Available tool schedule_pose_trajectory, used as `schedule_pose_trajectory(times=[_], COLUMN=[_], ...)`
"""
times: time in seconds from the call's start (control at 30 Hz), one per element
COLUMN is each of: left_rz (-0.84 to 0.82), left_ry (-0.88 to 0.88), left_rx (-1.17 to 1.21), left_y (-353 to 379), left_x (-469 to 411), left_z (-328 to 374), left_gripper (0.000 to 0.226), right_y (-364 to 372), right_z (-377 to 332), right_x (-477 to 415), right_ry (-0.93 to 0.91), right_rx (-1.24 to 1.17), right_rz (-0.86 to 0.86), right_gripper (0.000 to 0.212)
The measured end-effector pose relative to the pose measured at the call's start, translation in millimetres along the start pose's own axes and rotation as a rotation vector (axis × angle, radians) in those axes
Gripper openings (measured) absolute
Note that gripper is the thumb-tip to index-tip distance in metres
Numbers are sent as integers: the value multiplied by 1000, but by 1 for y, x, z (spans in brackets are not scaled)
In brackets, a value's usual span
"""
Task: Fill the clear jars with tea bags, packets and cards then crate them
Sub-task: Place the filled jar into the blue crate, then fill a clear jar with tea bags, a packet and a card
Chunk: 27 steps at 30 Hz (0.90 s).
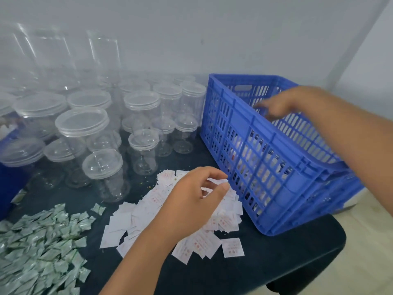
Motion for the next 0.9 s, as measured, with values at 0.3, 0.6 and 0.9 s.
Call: schedule_pose_trajectory(times=[0.3, 0.6, 0.9], left_rz=[342, 339, 426], left_ry=[-20, -161, -243], left_rx=[-94, -199, -561], left_y=[-86, -135, -206], left_x=[83, 190, 257], left_z=[-4, -44, -42], left_gripper=[34, 24, 18], right_y=[-117, 66, 134], right_z=[-116, -348, -412], right_x=[216, 227, 219], right_ry=[-337, -371, -315], right_rx=[-809, -1465, -1173], right_rz=[1045, 604, 690], right_gripper=[24, 41, 51])
Point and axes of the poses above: each hand's wrist, its own x-axis away from the middle knuckle, its own y-axis out of the palm, z = x × y, the point moved 9 cm from there along -x, towards the middle knuckle, and after that the axes turned 6 degrees about z, right-handed, at the moved point
